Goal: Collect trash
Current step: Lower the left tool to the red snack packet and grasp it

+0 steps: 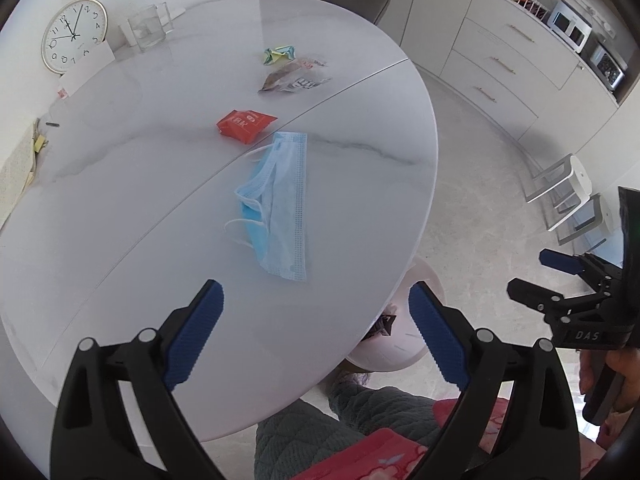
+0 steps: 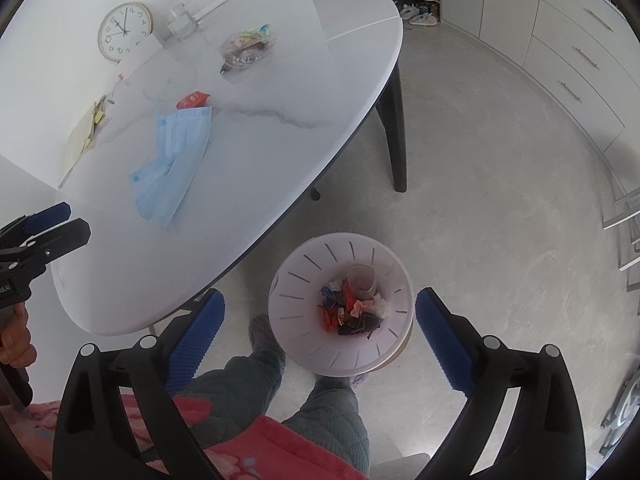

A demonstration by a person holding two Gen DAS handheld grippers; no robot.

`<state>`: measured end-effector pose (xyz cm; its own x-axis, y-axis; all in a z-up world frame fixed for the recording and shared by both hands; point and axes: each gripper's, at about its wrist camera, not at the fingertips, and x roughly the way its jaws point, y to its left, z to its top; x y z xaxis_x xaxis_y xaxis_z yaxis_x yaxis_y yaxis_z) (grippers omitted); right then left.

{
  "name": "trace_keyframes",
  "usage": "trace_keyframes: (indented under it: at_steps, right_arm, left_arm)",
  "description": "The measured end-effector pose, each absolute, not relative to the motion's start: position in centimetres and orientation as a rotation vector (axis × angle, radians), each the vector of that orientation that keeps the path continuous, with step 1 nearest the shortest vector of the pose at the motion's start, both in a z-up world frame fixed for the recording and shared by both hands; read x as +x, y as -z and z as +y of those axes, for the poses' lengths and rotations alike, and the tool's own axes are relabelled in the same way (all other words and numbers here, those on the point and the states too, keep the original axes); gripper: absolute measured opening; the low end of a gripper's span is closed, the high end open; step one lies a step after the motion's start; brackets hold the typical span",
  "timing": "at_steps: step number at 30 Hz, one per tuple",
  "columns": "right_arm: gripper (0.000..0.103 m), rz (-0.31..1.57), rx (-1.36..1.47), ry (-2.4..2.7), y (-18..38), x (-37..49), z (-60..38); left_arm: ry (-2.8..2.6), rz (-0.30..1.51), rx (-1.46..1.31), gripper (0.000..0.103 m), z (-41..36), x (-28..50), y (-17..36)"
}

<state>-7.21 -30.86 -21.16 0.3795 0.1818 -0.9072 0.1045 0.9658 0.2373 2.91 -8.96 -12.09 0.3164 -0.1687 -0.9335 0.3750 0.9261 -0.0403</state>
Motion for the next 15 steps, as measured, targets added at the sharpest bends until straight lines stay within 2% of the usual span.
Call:
trace_keyframes:
  at_steps: [10,15]
  right_arm:
    - [0.100,1.171,0.237,-0.016,19.9,-4.8,-31.2]
    - [0.100,1.168,0.236,-0.005,19.7,-1.5,-30.6]
  left_arm:
    - [0.286,1.239,0.144,0.090,-7.7,5.7,13.4]
    - [0.280,1.247,0.085,0.090,-6.5,9.8,13.6]
